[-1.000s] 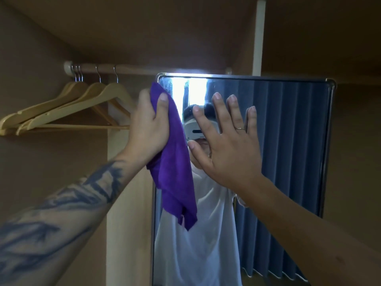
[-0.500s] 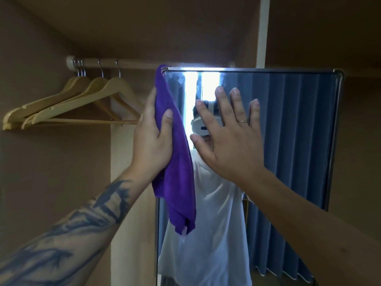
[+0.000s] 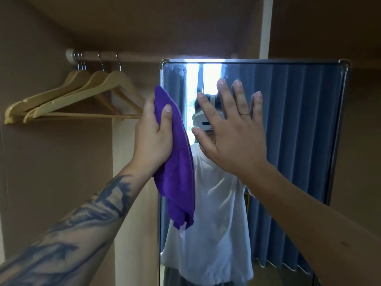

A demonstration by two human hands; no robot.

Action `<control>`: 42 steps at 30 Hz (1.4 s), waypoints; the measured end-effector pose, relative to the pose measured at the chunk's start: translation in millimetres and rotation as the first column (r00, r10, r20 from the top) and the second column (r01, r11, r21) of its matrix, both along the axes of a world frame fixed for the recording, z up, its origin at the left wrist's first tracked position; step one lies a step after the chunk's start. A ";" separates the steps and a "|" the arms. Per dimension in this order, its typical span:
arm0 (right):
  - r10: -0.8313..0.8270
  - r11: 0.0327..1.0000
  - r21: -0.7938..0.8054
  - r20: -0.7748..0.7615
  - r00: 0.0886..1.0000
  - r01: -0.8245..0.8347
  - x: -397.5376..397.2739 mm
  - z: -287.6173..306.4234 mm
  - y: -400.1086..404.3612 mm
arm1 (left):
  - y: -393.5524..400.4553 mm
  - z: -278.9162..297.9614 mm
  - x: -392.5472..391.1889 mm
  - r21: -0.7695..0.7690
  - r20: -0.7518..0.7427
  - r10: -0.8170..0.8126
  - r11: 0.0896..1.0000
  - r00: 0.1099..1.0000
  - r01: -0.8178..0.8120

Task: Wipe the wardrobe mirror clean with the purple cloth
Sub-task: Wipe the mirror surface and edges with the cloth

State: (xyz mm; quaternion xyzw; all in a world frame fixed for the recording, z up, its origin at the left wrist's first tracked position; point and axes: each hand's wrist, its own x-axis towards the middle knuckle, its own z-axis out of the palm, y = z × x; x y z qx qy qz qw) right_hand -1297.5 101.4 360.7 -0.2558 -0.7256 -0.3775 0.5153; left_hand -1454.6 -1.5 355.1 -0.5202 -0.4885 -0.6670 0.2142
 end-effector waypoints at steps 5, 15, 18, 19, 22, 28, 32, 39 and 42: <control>-0.025 1.000 -0.012 -0.006 1.000 0.025 0.7 -25.3 1.1 | -2.1 -79.8 3.8 -0.050 0.099 -0.044 0.998 0.994 0.049; 0.032 0.999 -0.007 -0.045 0.998 -0.032 3.5 -66.4 -1.5 | -10.0 -32.3 6.1 -0.001 0.049 -0.020 1.000 0.999 0.020; 0.030 1.000 -0.008 -0.043 0.999 -0.030 4.9 -68.6 -0.1 | -10.5 12.8 6.1 0.030 0.004 -0.028 0.999 1.000 0.028; 0.031 0.999 -0.009 -0.046 0.998 -0.031 4.9 -68.6 -0.3 | -9.6 16.5 6.0 0.041 -0.001 -0.039 0.998 0.999 0.039; 0.035 0.999 -0.020 -0.045 0.998 -0.036 4.8 -69.9 -1.1 | -9.5 -6.1 4.4 0.046 0.034 -0.090 0.995 0.995 0.088; 0.042 0.999 -0.029 -0.037 0.998 -0.043 4.5 -69.8 -1.3 | -15.2 -88.4 7.5 0.002 0.128 -0.160 0.987 0.979 0.161; 0.024 0.999 -0.025 -0.034 0.999 -0.025 4.1 -70.5 0.3 | -19.9 -110.4 11.5 -0.037 0.135 -0.177 0.982 0.975 0.184; 0.017 1.000 -0.010 -0.037 0.999 -0.018 4.4 -70.9 0.4 | -16.7 -29.5 0.8 -0.021 0.031 -0.142 0.990 0.989 0.142; 0.015 1.000 0.003 -0.039 0.999 -0.015 4.1 -70.9 1.0 | -12.5 0.7 -8.1 -0.032 0.026 -0.151 0.988 0.988 0.152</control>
